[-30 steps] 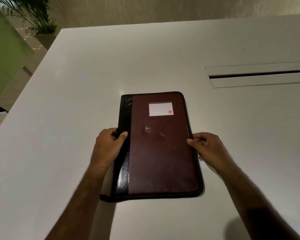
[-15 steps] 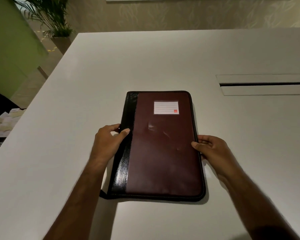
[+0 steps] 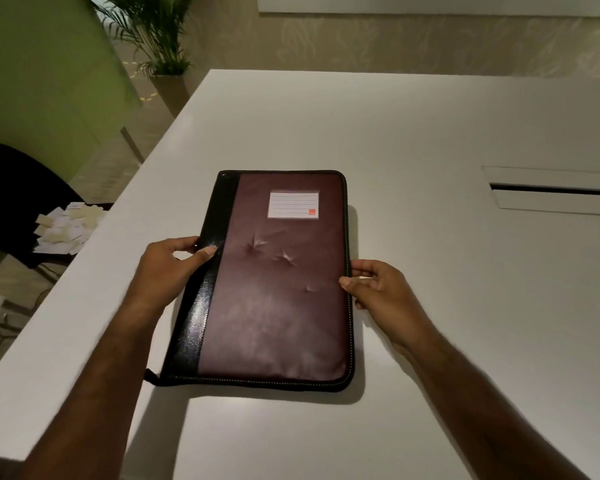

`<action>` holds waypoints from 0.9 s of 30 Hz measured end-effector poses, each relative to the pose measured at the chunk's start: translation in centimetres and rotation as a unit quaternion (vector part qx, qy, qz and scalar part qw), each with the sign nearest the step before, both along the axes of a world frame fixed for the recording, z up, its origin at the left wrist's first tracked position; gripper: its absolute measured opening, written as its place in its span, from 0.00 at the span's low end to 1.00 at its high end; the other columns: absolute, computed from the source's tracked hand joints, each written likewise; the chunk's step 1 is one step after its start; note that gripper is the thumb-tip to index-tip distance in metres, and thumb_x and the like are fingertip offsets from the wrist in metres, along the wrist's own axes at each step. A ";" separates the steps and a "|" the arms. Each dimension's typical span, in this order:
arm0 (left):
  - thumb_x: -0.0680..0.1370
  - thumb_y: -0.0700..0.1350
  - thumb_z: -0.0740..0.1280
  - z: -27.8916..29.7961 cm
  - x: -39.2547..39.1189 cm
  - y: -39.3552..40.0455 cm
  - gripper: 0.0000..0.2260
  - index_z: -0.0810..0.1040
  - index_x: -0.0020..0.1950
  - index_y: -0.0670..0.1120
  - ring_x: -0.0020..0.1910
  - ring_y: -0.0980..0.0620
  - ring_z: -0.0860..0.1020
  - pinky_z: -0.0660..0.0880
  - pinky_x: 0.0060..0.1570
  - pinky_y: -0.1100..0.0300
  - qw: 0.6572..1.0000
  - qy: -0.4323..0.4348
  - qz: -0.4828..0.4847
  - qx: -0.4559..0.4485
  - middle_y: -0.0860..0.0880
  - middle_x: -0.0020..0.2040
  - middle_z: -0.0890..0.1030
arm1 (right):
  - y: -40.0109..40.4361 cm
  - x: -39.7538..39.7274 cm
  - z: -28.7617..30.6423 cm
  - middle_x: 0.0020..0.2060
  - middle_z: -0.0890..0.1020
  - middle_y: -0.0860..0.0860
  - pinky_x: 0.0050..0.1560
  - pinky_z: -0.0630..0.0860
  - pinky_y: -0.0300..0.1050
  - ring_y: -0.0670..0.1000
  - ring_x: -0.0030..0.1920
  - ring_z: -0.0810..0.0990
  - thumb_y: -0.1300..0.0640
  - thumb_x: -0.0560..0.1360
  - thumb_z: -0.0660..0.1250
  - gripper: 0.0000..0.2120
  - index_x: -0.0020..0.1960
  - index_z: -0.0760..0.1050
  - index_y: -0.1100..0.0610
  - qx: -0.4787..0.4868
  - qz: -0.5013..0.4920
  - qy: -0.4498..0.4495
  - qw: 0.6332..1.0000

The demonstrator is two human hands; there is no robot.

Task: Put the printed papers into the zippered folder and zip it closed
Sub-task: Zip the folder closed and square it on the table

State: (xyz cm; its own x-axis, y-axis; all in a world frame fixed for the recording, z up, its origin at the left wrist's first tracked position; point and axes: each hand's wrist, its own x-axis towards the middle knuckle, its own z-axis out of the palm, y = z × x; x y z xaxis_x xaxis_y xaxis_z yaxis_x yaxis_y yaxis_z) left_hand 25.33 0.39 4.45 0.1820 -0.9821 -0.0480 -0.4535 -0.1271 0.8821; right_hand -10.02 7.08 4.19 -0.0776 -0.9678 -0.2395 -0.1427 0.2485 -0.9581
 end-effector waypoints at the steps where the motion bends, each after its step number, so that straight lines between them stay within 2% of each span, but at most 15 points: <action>1: 0.68 0.62 0.78 0.1 1.0 0.0 0.18 0.87 0.55 0.57 0.42 0.55 0.87 0.83 0.54 0.49 1.000 -0.002 0.004 0.000 0.58 0.48 0.87 | -0.1 0.9 -0.2 0.53 0.87 0.46 0.39 0.79 0.33 0.42 0.47 0.86 0.57 0.80 0.73 0.12 0.63 0.78 0.49 0.002 0.007 0.000 1.000; 4: 0.69 0.58 0.80 0.2 3.5 -0.1 0.07 0.86 0.45 0.66 0.42 0.57 0.86 0.83 0.54 0.51 1.000 -0.007 0.016 -0.005 0.59 0.46 0.87 | -0.2 3.5 -0.9 0.52 0.87 0.46 0.39 0.77 0.28 0.35 0.43 0.85 0.59 0.80 0.74 0.13 0.62 0.79 0.51 0.017 0.023 -0.016 0.999; 6: 0.71 0.55 0.80 0.0 4.9 0.0 0.08 0.85 0.42 0.69 0.41 0.60 0.86 0.82 0.55 0.52 1.000 -0.015 0.024 -0.005 0.61 0.45 0.87 | -0.2 5.1 -1.3 0.51 0.87 0.46 0.39 0.77 0.27 0.35 0.43 0.86 0.61 0.80 0.74 0.12 0.61 0.78 0.51 0.026 0.035 -0.022 0.999; 9: 0.72 0.51 0.80 -0.7 6.8 0.1 0.06 0.85 0.43 0.63 0.44 0.57 0.86 0.82 0.56 0.51 0.999 -0.021 0.040 0.005 0.61 0.43 0.87 | -0.1 7.2 -1.8 0.52 0.87 0.48 0.44 0.80 0.32 0.39 0.46 0.87 0.62 0.80 0.73 0.13 0.63 0.78 0.53 0.034 0.050 -0.027 0.998; 11: 0.73 0.50 0.80 -1.2 7.7 0.4 0.07 0.86 0.48 0.58 0.46 0.54 0.86 0.82 0.57 0.50 0.998 -0.016 0.052 0.013 0.58 0.43 0.87 | 0.0 8.2 -2.0 0.54 0.87 0.51 0.51 0.83 0.39 0.45 0.51 0.87 0.62 0.80 0.74 0.15 0.65 0.78 0.56 0.044 0.058 -0.031 0.997; 14: 0.73 0.50 0.80 -1.8 8.5 0.9 0.15 0.86 0.58 0.49 0.49 0.51 0.85 0.81 0.58 0.50 0.998 -0.020 0.062 0.024 0.55 0.47 0.87 | 0.3 9.3 -2.4 0.55 0.87 0.54 0.58 0.85 0.48 0.53 0.55 0.87 0.63 0.79 0.74 0.15 0.65 0.77 0.57 0.058 0.070 -0.037 0.995; 15: 0.73 0.49 0.80 -1.8 8.6 0.9 0.16 0.86 0.60 0.48 0.48 0.52 0.85 0.81 0.58 0.51 0.997 -0.021 0.065 0.031 0.55 0.48 0.86 | 0.4 9.6 -2.5 0.56 0.86 0.54 0.56 0.85 0.46 0.54 0.55 0.87 0.63 0.79 0.74 0.15 0.64 0.77 0.57 0.058 0.075 -0.032 0.995; 18: 0.74 0.49 0.79 -2.4 8.9 1.0 0.17 0.86 0.61 0.46 0.43 0.57 0.86 0.82 0.52 0.58 0.996 -0.019 0.069 0.044 0.55 0.47 0.86 | 0.4 10.0 -2.7 0.54 0.84 0.49 0.43 0.81 0.31 0.48 0.51 0.86 0.62 0.79 0.74 0.14 0.61 0.76 0.53 0.043 0.079 -0.003 0.996; 20: 0.74 0.47 0.79 -2.6 9.0 1.0 0.18 0.85 0.62 0.46 0.40 0.60 0.86 0.82 0.47 0.62 0.996 -0.013 0.068 0.049 0.54 0.46 0.86 | 0.3 10.1 -2.9 0.52 0.82 0.46 0.39 0.78 0.28 0.44 0.48 0.84 0.62 0.79 0.74 0.14 0.60 0.75 0.51 0.043 0.079 0.009 0.996; 24: 0.74 0.46 0.79 -3.3 9.1 1.0 0.19 0.85 0.63 0.43 0.49 0.48 0.86 0.82 0.58 0.48 0.996 0.002 0.071 0.058 0.45 0.49 0.87 | 0.2 10.4 -3.0 0.49 0.81 0.43 0.38 0.75 0.25 0.34 0.40 0.83 0.63 0.79 0.74 0.14 0.58 0.74 0.50 0.040 0.085 0.025 0.995; 27: 0.74 0.47 0.79 -3.6 9.3 1.0 0.20 0.85 0.63 0.43 0.49 0.47 0.86 0.82 0.59 0.47 0.994 0.009 0.081 0.066 0.45 0.49 0.87 | 0.2 10.6 -2.9 0.48 0.80 0.43 0.38 0.75 0.24 0.40 0.42 0.82 0.62 0.79 0.74 0.14 0.59 0.74 0.53 0.039 0.078 0.037 0.995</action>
State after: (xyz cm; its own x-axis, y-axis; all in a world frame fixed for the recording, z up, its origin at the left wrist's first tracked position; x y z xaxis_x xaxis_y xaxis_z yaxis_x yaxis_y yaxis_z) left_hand 34.67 1.41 0.89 0.3351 -0.9249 -0.1798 -0.4028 -0.3132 0.8601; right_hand 0.53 7.23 1.24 0.0531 -0.9478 -0.3143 -0.2543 0.2915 -0.9221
